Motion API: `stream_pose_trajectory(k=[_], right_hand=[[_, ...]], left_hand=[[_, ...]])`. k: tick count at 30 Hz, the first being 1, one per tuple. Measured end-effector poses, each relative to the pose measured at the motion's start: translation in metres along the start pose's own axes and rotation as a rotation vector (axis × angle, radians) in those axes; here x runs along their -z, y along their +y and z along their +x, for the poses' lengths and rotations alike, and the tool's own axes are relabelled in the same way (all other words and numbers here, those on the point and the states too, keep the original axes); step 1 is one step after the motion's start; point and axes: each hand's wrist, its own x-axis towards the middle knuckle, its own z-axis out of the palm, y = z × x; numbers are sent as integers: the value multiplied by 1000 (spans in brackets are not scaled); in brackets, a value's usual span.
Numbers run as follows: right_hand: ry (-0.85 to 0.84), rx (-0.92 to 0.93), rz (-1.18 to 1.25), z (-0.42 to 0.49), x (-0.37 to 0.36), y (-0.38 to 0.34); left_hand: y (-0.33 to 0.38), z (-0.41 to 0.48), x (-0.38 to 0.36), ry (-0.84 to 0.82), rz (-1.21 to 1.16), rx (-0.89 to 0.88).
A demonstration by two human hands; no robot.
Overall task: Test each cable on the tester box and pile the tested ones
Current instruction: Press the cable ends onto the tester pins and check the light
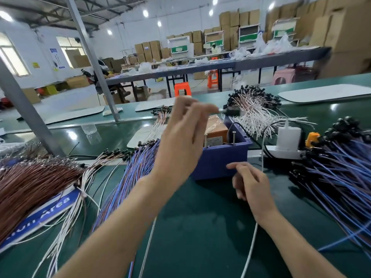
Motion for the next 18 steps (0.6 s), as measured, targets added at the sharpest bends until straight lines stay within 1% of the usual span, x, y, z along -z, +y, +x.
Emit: stream_pose_trajectory(k=[2,3,4,6,8,9,11,14,16,18], right_hand=[[11,-133,250,4,6,-6],[-11,-197,338,6,10,-7],[-53,-233,376,5,12,-7],[-179,-200,299,1,14,-6],[-280,-141,178,-4,14,-4],[-289,-132,142,-4,14,-3],[-261,-152,120,-3,15,-2],[-229,-160,95,1,20,2],[-218,-130,133,3,23,3],[-171,-140,244,7,29,2]], left_hand=[[3,-35,-20,-187,127,-89],[1,-48,-30,-247,200,-146],[-1,-59,-38,-289,253,-201],[-4,-76,-51,-332,285,-254],[-5,-89,-61,-323,276,-258],[-6,-95,-65,-322,269,-239],[-8,-101,-70,-317,286,-200],[-14,-101,-70,-253,335,-153],[-21,-101,-62,-208,375,-131],[-32,-102,-49,-169,413,-85]])
